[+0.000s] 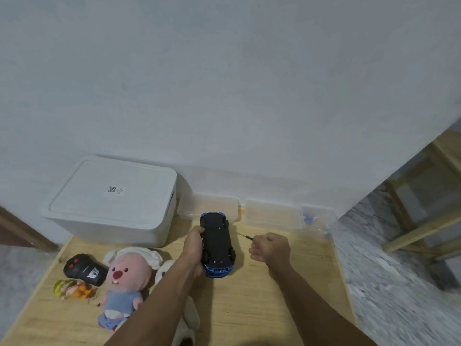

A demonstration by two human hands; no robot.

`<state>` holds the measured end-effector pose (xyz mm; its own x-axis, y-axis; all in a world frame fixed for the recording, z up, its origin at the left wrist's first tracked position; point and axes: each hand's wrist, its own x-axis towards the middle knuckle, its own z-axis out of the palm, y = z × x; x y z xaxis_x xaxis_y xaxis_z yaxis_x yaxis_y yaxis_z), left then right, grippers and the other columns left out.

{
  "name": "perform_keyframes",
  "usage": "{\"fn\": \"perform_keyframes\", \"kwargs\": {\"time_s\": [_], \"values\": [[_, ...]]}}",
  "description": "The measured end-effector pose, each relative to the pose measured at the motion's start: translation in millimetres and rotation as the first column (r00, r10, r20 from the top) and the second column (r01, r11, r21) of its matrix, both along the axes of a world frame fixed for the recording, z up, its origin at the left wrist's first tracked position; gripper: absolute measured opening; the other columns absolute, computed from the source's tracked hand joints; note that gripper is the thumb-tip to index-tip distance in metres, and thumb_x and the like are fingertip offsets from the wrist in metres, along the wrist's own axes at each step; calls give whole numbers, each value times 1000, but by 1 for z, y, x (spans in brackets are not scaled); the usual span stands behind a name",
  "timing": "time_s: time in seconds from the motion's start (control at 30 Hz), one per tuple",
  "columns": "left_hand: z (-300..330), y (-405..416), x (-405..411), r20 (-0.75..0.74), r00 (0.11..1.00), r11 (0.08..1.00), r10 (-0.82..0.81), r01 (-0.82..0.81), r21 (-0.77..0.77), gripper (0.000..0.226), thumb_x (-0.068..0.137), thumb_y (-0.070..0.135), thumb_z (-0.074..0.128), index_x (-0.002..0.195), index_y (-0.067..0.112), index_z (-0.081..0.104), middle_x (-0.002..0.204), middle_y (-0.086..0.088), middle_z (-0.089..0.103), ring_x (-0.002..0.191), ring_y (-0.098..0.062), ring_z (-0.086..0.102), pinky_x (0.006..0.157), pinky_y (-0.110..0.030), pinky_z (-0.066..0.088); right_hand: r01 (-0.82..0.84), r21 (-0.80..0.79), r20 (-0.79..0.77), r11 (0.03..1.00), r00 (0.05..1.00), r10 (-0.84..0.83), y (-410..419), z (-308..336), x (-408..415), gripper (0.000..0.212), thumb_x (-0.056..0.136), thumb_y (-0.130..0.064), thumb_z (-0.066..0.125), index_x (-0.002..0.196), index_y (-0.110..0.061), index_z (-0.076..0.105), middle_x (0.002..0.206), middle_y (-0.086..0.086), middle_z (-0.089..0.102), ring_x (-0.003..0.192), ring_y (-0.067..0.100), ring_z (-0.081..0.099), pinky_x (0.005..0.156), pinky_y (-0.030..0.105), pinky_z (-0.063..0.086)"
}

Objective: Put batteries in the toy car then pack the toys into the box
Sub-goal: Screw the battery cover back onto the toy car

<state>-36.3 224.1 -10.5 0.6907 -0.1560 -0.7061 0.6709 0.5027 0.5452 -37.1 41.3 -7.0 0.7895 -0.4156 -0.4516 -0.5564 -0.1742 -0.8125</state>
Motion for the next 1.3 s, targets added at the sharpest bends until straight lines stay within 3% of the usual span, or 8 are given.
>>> {"fn": "perform_keyframes", "kwargs": {"time_s": [0.33,0.5,0.63,0.77,0.9,0.97,1.13,1.3], "values": [[0,5,-5,-72,990,988,123,-129,-87,41,96,29,48,129,7,56,117,-27,65,96,-43,67,71,-51,58,-84,-37,-97,996,992,81,7,-13,-15,10,73,0,75,64,-1,69,63,14,71,63,30,71,61,39,62],[1,5,-5,-38,996,989,82,-86,-121,32,98,30,50,118,6,58,112,-27,65,93,-43,68,62,-49,59,-107,-56,-91,993,991,101,10,-17,-13,10,70,4,71,65,-4,68,67,12,71,65,27,67,64,45,61],[0,6,-3,-37,998,994,49,-52,-97,35,96,32,54,118,6,59,118,-27,64,103,-44,65,74,-51,58,-87,34,37,996,996,85,13,-10,-11,9,83,2,64,85,-6,67,81,12,68,67,22,64,64,37,58],[-3,3,-1,-31,999,997,42,-44,-63,46,92,36,56,126,6,60,117,-23,67,107,-42,65,86,-52,55,-147,7,215,989,966,142,17,6,0,23,92,0,56,81,-15,69,81,7,67,66,15,59,66,38,58],[-2,-1,0,17,1000,998,7,-6,-63,44,94,38,52,121,5,63,114,-24,69,104,-40,64,91,-49,52,-202,-114,333,973,915,229,20,20,13,15,88,0,62,86,-15,67,80,-5,66,71,4,59,70,13,51],[0,-3,1,32,999,998,-5,7,-57,45,93,39,52,122,5,63,114,-25,69,102,-40,65,89,-48,53,-191,-133,368,973,902,227,19,27,17,14,81,-2,71,87,-12,65,75,-5,64,65,-2,59,63,7,46],[-1,-3,2,39,999,999,3,-1,-54,45,93,39,53,122,5,62,115,-25,68,95,-40,66,82,-47,55,-181,-142,383,973,897,223,18,29,23,18,74,-8,79,77,-22,69,68,-4,68,64,4,63,66,13,50],[-3,-3,2,52,999,999,-11,14,-52,46,93,40,53,123,6,62,116,-26,67,98,-40,65,76,-44,56,-179,-191,415,965,876,244,19,30,24,20,81,-8,74,101,-8,75,75,-8,67,66,-11,59,66,1,45]]}}
